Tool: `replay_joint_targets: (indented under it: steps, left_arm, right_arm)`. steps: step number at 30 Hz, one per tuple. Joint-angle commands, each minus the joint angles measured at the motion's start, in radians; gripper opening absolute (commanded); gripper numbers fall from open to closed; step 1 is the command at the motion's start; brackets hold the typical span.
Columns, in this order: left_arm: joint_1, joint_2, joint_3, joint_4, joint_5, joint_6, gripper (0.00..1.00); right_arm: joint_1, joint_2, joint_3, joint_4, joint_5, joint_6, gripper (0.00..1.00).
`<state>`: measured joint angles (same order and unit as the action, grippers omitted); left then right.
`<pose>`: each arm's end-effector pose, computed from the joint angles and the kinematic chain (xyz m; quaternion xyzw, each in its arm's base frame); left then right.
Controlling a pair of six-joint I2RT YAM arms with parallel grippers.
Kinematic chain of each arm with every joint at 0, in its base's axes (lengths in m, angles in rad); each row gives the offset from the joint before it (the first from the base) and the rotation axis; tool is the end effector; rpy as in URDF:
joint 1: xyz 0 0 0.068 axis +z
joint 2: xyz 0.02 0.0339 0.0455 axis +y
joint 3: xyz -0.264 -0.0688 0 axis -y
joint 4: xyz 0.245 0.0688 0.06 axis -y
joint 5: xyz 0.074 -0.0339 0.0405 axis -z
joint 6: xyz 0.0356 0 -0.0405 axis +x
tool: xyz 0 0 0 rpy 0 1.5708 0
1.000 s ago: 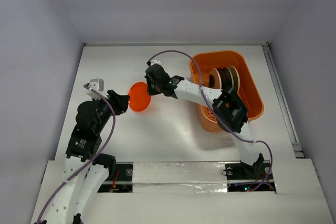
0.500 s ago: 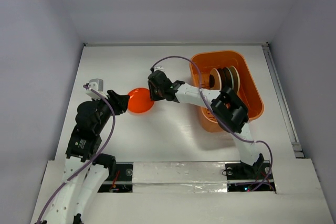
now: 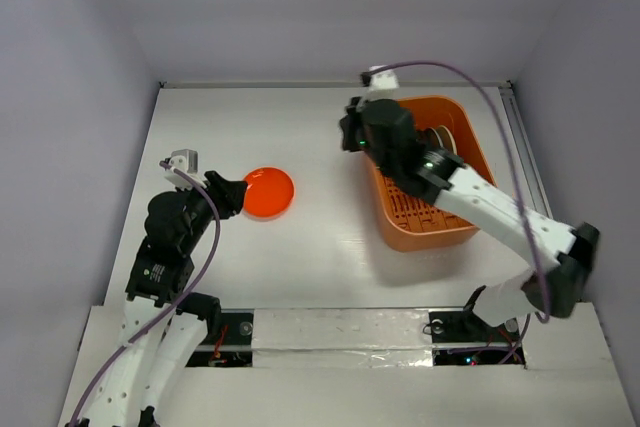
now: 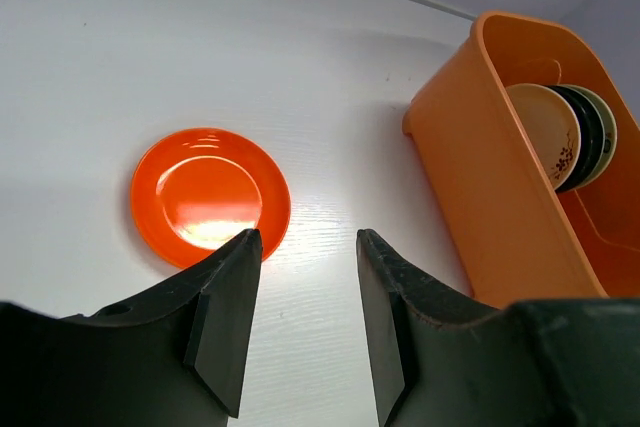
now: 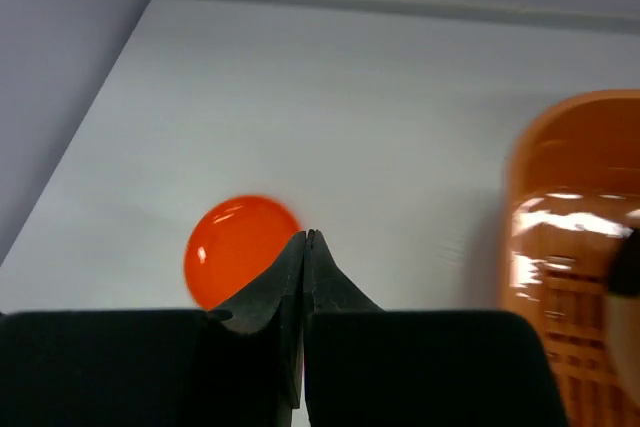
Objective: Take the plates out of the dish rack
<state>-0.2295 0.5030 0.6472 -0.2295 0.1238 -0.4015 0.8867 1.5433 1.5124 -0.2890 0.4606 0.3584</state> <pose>0.1270 -0.0342 0.3260 -0.0215 0.7361 -0.2528 0.6276 0.2398 0.2690 0.3965 -0.0771 0.7968 0.1820 0.5710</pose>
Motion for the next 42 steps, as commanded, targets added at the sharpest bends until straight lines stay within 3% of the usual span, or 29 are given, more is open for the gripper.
replay_joint_targets:
  steps: [1,3,7,8,10,28,42]
  left_arm:
    - [-0.005,0.006,0.016,0.036,0.013,0.0,0.4]
    - [-0.005,0.011,0.017,0.036,0.013,0.0,0.4]
    - [0.016,0.017,0.016,0.041,0.023,0.001,0.4]
    - [0.016,0.019,0.016,0.042,0.025,0.001,0.4]
    - [0.016,0.025,0.014,0.045,0.031,0.003,0.4]
    - [0.035,0.037,0.012,0.05,0.048,0.004,0.4]
    - [0.035,0.039,0.011,0.052,0.053,0.006,0.4]
  right_arm:
    - [-0.072,-0.138,-0.105,-0.047,0.165,-0.067,0.0]
    - [-0.13,-0.179,-0.162,-0.065,0.194,-0.07,0.0]
    - [-0.222,-0.235,-0.227,-0.116,0.174,-0.072,0.13]
    - [-0.235,-0.235,-0.236,-0.125,0.176,-0.079,0.21]
    - [-0.255,-0.23,-0.248,-0.156,0.193,-0.081,0.25]
    - [-0.367,-0.055,-0.27,-0.165,0.187,-0.131,0.25]
    - [-0.376,-0.037,-0.256,-0.18,0.214,-0.139,0.24]
